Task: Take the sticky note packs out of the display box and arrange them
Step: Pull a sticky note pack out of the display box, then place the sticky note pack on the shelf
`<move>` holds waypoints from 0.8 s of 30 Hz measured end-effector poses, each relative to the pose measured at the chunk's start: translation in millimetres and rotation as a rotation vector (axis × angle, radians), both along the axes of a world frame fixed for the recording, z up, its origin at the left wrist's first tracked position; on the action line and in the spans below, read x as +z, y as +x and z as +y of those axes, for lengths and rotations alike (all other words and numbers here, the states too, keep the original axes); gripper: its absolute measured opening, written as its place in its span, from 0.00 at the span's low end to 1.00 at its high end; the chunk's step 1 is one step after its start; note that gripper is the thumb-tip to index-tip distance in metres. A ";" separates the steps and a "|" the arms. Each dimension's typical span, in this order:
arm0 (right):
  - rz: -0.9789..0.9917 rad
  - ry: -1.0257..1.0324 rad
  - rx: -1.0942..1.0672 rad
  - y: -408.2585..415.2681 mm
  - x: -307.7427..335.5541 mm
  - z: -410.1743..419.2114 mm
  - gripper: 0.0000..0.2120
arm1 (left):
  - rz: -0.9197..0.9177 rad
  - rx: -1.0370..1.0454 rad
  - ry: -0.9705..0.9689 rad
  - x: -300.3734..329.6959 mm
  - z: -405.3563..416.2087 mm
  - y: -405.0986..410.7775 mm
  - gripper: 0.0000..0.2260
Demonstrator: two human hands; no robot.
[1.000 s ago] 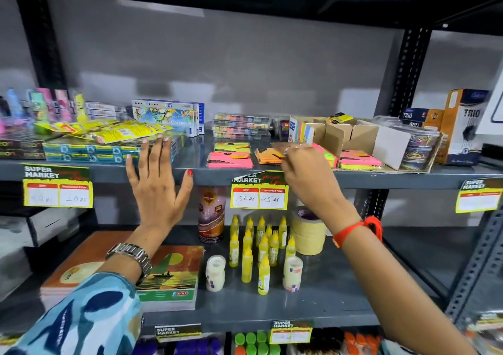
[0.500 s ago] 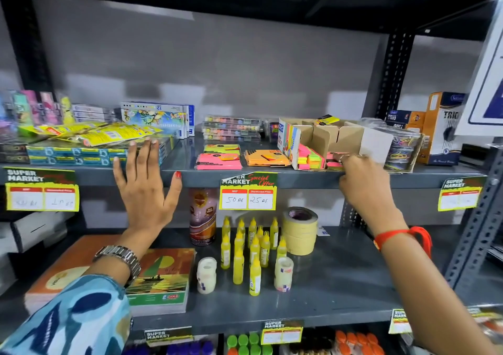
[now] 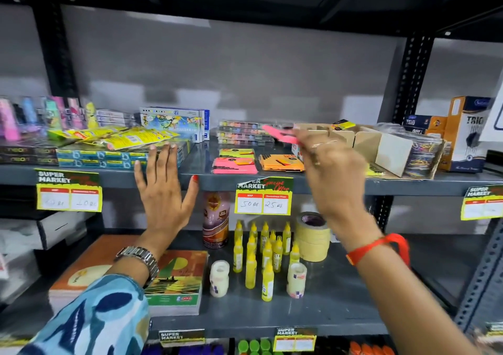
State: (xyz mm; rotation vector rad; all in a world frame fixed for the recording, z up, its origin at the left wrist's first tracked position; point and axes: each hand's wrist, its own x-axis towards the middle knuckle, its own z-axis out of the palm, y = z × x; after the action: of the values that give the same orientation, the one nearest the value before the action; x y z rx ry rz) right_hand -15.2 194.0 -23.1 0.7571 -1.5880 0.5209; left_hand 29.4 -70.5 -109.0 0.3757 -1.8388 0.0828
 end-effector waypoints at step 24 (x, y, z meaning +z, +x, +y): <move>-0.705 0.087 -0.332 -37.1 -1.3 48.4 0.35 | 0.068 -0.010 -0.017 -2.7 -0.9 -5.9 0.29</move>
State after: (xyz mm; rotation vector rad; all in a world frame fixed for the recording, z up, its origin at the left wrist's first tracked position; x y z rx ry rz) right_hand -52.2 242.4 -24.4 0.3634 -2.3498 0.5014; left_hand 23.5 -71.5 -111.6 0.3528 -1.7719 0.0780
